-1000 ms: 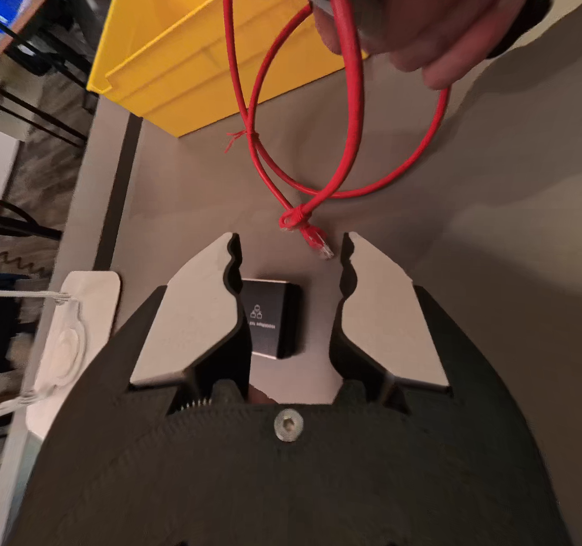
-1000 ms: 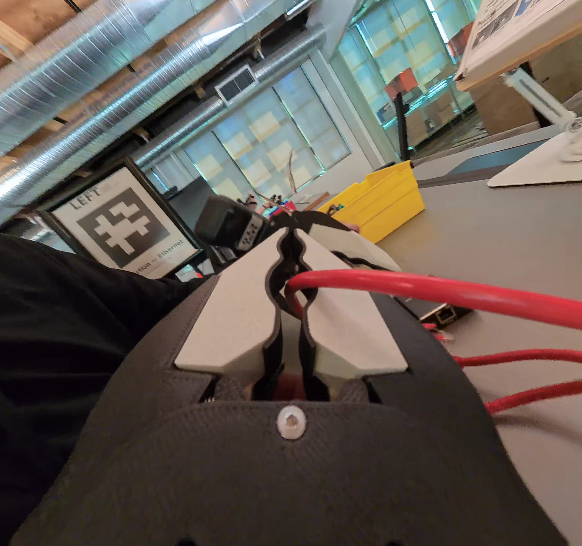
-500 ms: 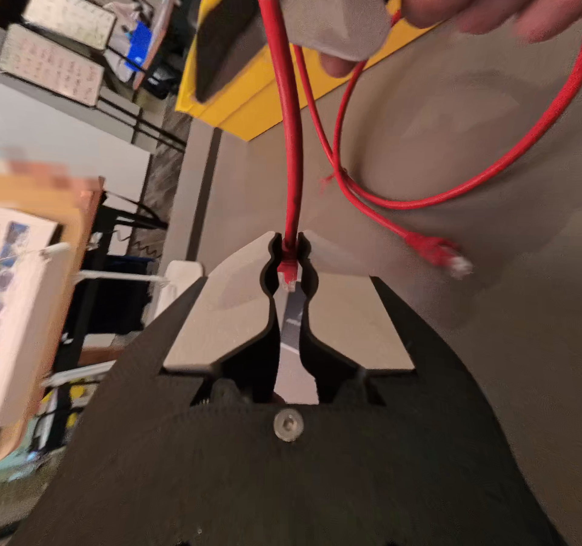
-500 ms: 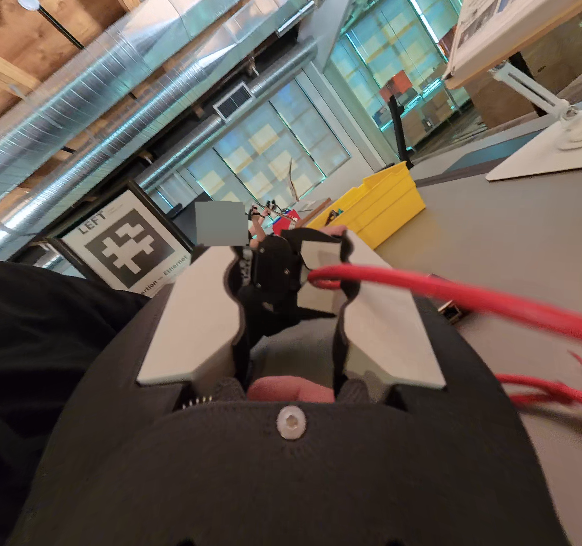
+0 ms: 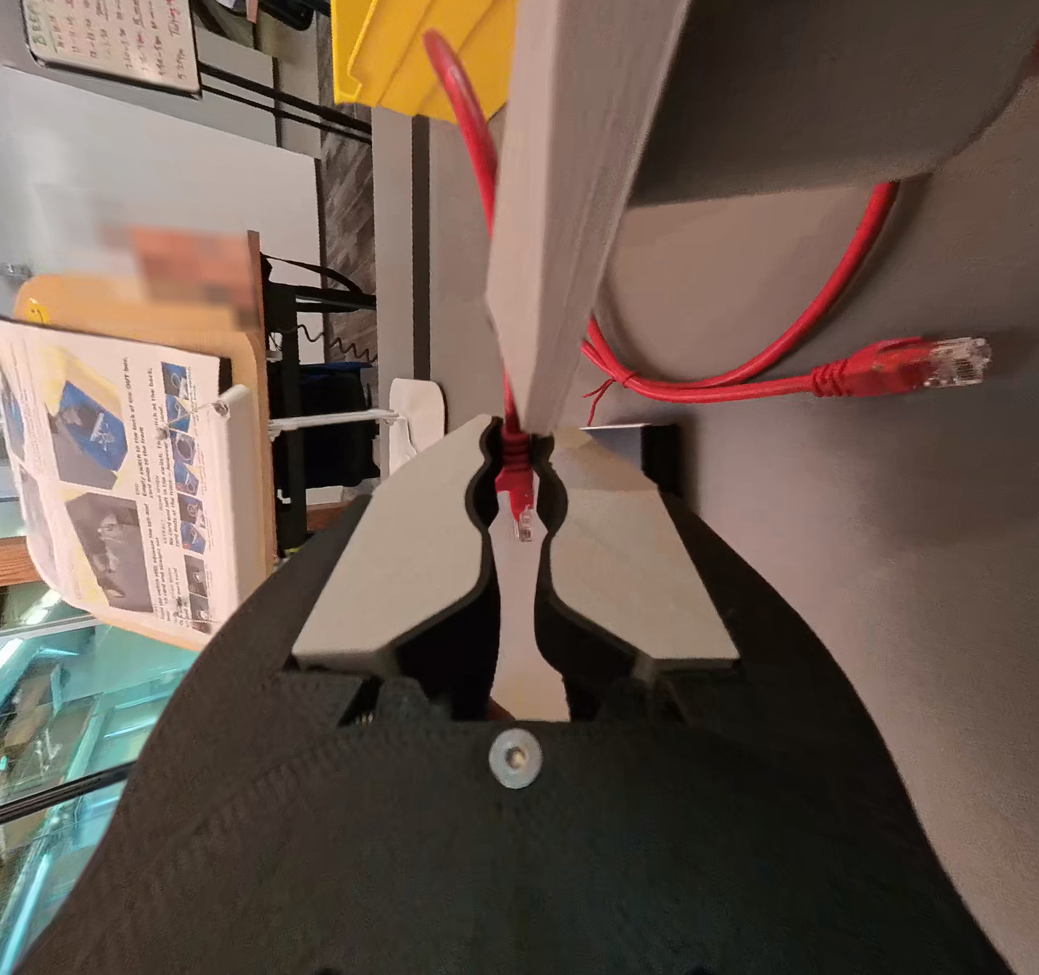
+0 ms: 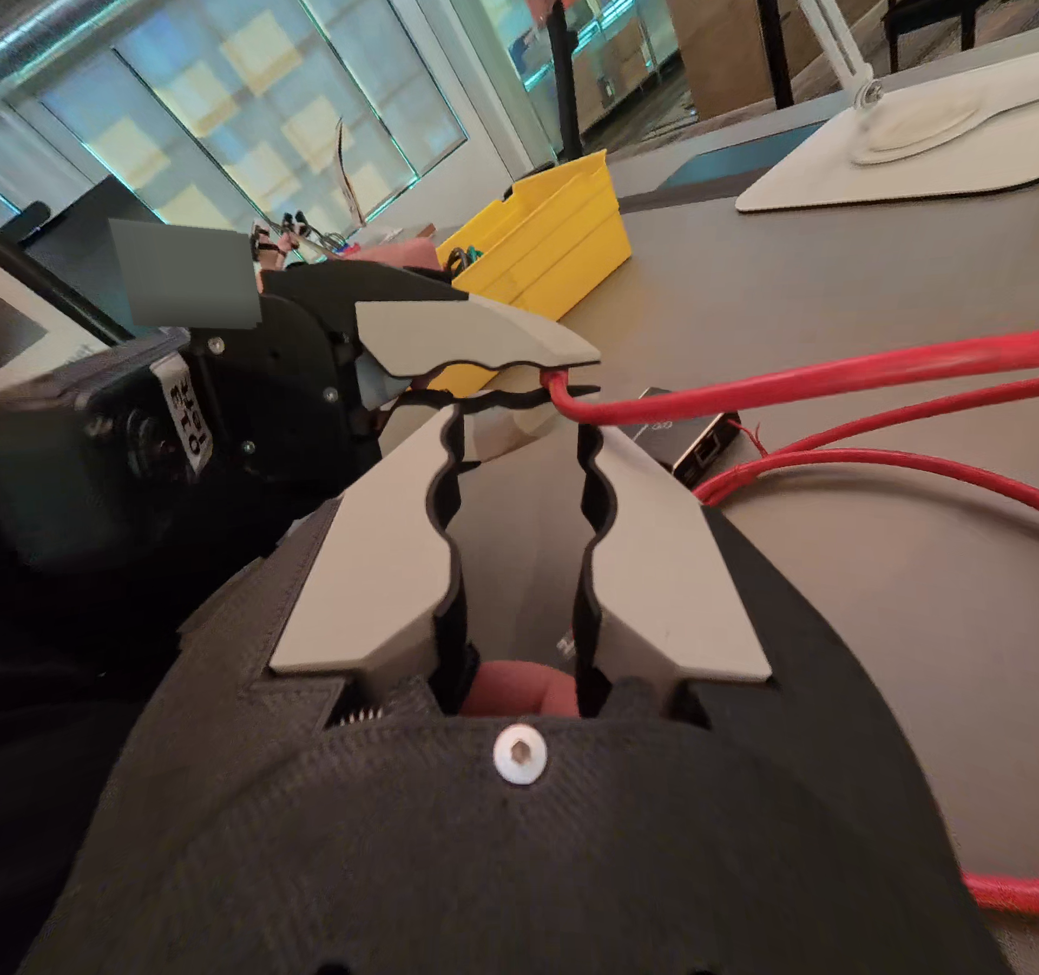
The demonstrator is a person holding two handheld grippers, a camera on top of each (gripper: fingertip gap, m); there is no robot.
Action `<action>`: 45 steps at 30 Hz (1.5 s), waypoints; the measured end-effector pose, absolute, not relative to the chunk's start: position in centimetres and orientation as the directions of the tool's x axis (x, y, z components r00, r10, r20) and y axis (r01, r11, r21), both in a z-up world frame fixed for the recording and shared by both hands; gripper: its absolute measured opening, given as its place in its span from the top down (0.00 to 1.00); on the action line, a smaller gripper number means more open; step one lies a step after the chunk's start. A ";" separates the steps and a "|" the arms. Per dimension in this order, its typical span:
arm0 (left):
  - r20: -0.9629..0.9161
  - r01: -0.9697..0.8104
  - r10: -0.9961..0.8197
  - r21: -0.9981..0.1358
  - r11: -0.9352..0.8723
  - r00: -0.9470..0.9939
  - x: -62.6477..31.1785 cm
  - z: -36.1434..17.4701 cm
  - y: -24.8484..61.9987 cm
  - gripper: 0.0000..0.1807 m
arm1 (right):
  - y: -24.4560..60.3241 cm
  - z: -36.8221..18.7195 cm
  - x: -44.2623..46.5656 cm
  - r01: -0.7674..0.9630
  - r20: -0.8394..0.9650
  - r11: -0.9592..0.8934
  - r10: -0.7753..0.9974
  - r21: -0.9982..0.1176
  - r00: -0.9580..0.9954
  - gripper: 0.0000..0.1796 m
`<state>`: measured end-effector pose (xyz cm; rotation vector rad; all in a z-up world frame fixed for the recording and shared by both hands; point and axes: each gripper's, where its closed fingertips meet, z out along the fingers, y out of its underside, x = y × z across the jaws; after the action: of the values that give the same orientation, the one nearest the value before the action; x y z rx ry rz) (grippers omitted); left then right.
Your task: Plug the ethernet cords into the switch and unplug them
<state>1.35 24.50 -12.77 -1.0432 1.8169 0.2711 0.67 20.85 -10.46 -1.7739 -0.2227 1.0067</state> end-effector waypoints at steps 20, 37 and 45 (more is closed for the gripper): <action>-0.837 -0.649 -0.545 -0.384 0.657 -0.057 1.7 -10.6 23.2 0.72 | 20.3 -9.0 1.8 -0.373 -0.546 -0.399 0.634 -0.837 0.548 0.98; -0.858 -0.523 -0.506 -0.393 0.756 -0.087 1.5 -9.5 20.5 0.91 | 19.6 -8.6 0.7 -0.385 -0.594 -0.458 0.681 -0.801 0.428 0.83; -0.852 -0.528 -0.518 -0.406 0.746 -0.078 1.8 -9.0 20.1 0.91 | 19.0 -8.0 -0.2 -0.362 -0.555 -0.428 0.716 -0.828 0.424 0.94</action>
<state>1.80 20.08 -9.01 -0.8333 1.7171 0.0094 -0.18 19.02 -8.03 -1.5980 -0.3189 1.2473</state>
